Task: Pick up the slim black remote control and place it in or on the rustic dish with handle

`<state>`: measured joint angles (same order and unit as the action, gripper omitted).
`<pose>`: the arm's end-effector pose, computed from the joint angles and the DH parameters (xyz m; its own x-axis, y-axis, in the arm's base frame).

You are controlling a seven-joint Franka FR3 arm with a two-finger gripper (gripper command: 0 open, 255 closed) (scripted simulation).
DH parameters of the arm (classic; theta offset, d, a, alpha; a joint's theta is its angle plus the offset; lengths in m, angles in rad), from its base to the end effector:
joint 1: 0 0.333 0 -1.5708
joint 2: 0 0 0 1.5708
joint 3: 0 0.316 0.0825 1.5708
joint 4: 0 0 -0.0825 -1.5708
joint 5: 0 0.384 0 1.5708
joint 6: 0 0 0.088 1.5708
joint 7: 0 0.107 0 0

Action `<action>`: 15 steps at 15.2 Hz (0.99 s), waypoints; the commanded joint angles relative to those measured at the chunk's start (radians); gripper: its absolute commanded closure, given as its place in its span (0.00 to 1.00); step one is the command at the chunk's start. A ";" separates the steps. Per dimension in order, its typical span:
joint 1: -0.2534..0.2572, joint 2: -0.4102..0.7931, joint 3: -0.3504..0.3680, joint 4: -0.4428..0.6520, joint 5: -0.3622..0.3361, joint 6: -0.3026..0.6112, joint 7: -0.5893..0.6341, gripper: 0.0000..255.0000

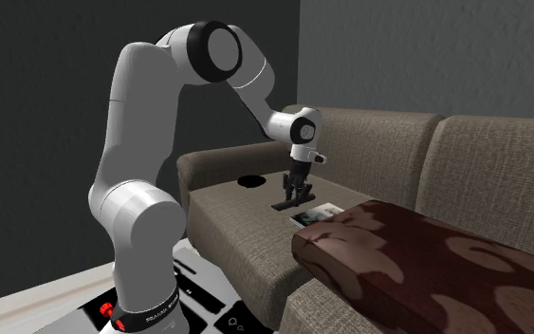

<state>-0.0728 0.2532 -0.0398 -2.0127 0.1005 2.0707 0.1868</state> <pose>0.5695 -0.0586 0.3139 0.9186 -0.3382 -0.2042 -0.3512 -0.9358 -0.0297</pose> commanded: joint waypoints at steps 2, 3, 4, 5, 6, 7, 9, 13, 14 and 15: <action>0.001 0.012 0.004 -0.001 0.005 0.004 -0.005 1.00; 0.002 0.012 0.004 0.005 0.004 -0.002 -0.003 1.00; 0.002 0.011 0.004 0.005 0.004 -0.003 -0.002 1.00; 0.003 0.011 0.005 0.006 0.004 -0.004 -0.002 1.00; 0.002 0.011 0.004 0.008 0.004 -0.006 -0.002 1.00; 0.004 0.007 0.005 -0.004 0.005 0.002 0.000 1.00; 0.005 -0.008 0.005 0.005 0.003 -0.021 0.003 1.00; 0.005 -0.036 0.004 0.024 0.000 -0.068 0.008 1.00; 0.005 -0.042 0.004 0.030 -0.001 -0.080 0.009 1.00; 0.005 -0.049 0.004 0.035 -0.002 -0.092 0.010 1.00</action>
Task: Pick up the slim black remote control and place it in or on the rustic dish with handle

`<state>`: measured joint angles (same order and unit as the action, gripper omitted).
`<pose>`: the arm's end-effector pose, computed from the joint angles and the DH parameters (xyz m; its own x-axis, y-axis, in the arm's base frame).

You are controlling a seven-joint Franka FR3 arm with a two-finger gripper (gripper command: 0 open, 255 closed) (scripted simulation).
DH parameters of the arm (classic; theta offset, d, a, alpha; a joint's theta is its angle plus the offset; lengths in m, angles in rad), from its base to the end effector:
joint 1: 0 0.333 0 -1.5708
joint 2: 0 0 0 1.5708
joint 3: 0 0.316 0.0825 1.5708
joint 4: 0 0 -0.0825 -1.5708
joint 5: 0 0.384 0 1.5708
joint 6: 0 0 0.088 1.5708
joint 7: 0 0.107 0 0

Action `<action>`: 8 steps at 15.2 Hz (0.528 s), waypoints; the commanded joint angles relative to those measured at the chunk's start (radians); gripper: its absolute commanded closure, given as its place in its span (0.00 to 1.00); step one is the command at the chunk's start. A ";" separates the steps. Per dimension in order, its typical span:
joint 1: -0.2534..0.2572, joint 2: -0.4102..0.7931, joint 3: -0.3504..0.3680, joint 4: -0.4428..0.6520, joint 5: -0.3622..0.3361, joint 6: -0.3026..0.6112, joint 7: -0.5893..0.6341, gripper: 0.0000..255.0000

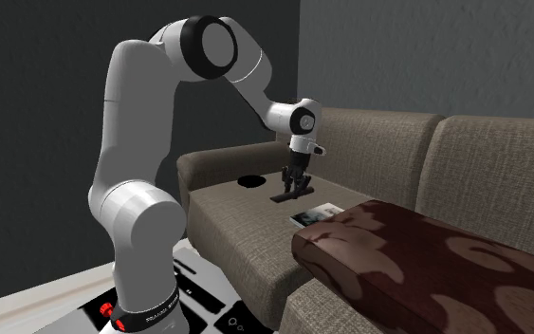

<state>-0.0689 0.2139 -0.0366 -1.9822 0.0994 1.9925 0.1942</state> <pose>0.5696 -0.0536 0.3441 0.9190 -0.3314 -0.2136 -0.3456 -0.9378 -0.0321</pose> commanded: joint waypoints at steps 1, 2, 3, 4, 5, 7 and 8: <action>0.001 -0.016 0.000 0.011 -0.002 -0.026 0.004 1.00; 0.001 -0.022 0.000 0.017 -0.002 -0.038 0.005 1.00; 0.001 -0.028 0.000 0.023 -0.003 -0.050 0.006 1.00; 0.001 -0.033 0.000 0.029 -0.004 -0.062 0.007 1.00; 0.001 -0.039 0.000 0.036 -0.004 -0.075 0.008 1.00; 0.001 -0.049 -0.001 0.050 -0.006 -0.099 0.011 1.00; 0.001 -0.054 -0.001 0.058 -0.006 -0.111 0.012 1.00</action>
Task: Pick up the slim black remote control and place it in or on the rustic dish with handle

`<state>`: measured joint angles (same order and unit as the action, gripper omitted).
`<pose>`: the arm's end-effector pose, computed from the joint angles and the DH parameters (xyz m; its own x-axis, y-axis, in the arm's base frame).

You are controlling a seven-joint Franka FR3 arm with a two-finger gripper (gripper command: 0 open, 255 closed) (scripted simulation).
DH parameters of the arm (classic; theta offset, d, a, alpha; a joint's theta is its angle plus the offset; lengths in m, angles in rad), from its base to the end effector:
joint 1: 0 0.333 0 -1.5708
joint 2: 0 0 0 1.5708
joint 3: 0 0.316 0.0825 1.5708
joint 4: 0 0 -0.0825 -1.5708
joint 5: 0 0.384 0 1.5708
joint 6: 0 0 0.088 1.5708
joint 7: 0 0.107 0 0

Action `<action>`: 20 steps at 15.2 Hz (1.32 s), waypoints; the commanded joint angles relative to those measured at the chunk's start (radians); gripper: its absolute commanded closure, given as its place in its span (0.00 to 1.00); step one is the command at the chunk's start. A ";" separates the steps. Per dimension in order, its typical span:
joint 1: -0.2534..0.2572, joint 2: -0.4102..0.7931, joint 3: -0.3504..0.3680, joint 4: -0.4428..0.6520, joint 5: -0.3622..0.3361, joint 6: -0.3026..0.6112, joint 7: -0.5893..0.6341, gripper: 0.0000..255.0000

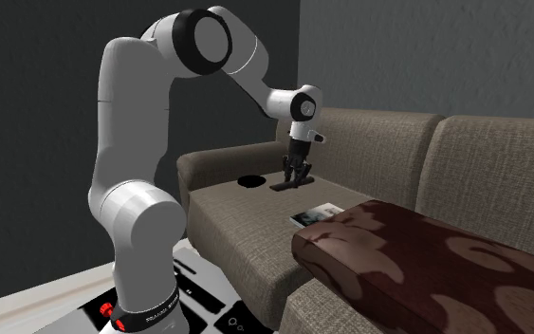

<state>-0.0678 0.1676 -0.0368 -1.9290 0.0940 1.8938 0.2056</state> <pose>0.5701 -0.0523 0.3872 0.9192 -0.3310 -0.2134 -0.3453 -0.9380 -0.0322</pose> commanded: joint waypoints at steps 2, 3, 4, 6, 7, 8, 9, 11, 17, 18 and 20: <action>-0.001 -0.017 -0.001 0.020 -0.002 -0.037 0.003 1.00; -0.001 -0.021 -0.001 0.028 -0.002 -0.050 0.004 1.00; -0.001 -0.026 -0.001 0.036 -0.003 -0.062 0.005 1.00; -0.001 -0.033 -0.001 0.054 -0.004 -0.087 0.007 1.00; -0.001 -0.037 -0.001 0.063 -0.004 -0.100 0.008 1.00; -0.001 -0.040 -0.001 0.070 -0.005 -0.110 0.009 1.00; 0.011 -0.037 0.009 0.071 -0.001 -0.107 0.030 1.00; 0.036 -0.029 0.029 0.077 0.006 -0.101 0.074 1.00; 0.111 0.016 0.089 0.124 0.021 -0.088 0.202 1.00; 0.124 0.027 0.098 0.136 0.023 -0.087 0.224 1.00; 0.150 0.051 0.116 0.164 0.025 -0.086 0.266 1.00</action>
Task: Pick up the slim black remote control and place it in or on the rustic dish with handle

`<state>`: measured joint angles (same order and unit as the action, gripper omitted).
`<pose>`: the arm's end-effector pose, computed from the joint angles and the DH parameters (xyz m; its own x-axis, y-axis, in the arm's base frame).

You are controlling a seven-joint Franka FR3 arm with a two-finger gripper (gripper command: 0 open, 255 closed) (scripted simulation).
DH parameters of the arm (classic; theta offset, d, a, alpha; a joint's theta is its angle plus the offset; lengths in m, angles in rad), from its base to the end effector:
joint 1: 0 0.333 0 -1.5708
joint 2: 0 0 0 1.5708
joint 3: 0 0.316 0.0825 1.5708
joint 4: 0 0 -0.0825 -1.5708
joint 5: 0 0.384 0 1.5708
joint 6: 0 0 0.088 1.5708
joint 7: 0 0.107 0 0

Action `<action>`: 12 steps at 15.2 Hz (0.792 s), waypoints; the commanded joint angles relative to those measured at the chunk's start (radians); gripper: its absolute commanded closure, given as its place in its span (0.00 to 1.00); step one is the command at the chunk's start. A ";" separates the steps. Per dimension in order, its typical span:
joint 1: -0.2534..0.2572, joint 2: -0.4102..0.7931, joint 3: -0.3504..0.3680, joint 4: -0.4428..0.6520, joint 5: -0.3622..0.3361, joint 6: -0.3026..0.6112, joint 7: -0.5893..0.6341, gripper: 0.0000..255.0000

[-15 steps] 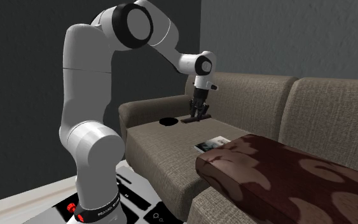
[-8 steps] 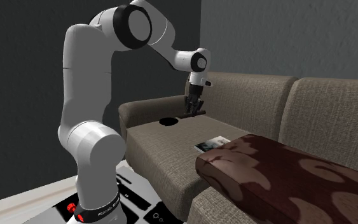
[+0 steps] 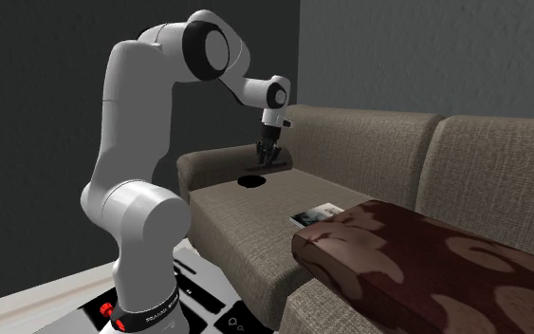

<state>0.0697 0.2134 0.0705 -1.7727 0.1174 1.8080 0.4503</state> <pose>0.5931 0.0912 0.4250 0.9194 -0.3300 -0.2138 -0.3443 -0.9383 -0.0321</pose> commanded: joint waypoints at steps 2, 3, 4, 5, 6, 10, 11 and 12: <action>0.038 0.033 0.026 0.041 0.003 0.000 0.064 1.00; 0.051 0.048 0.034 0.059 0.003 -0.001 0.085 1.00; 0.064 0.063 0.042 0.079 0.002 -0.002 0.106 1.00; 0.078 0.080 0.049 0.101 0.001 -0.004 0.127 1.00; 0.091 0.098 0.056 0.123 0.000 -0.006 0.148 1.00; 0.105 0.125 0.062 0.120 -0.001 0.027 0.164 1.00; 0.105 0.129 0.062 0.111 -0.001 0.039 0.162 1.00; 0.106 0.133 0.062 0.103 -0.001 0.051 0.161 1.00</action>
<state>0.1744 0.3419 0.1324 -1.6664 0.1162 1.8506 0.6110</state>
